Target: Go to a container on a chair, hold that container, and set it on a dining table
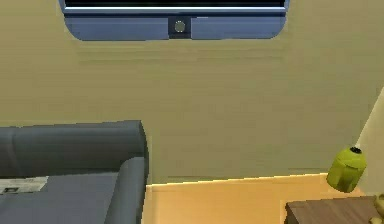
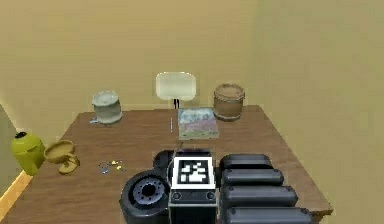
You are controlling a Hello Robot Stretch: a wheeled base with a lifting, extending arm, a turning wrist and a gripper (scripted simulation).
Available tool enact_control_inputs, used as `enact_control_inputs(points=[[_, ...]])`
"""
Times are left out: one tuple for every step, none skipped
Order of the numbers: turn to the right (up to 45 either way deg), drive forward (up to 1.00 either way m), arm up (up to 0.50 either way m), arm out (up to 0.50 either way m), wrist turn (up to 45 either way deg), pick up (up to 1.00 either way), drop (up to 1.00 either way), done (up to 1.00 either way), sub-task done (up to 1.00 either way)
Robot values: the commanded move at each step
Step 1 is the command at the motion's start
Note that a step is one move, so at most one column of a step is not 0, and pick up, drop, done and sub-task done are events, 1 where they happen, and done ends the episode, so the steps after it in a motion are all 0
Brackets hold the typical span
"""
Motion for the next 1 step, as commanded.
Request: enact_control_inputs(points=[[-3.0,0.00,0.00,0.00,0.0,0.00,0.00,0.00,0.00]])
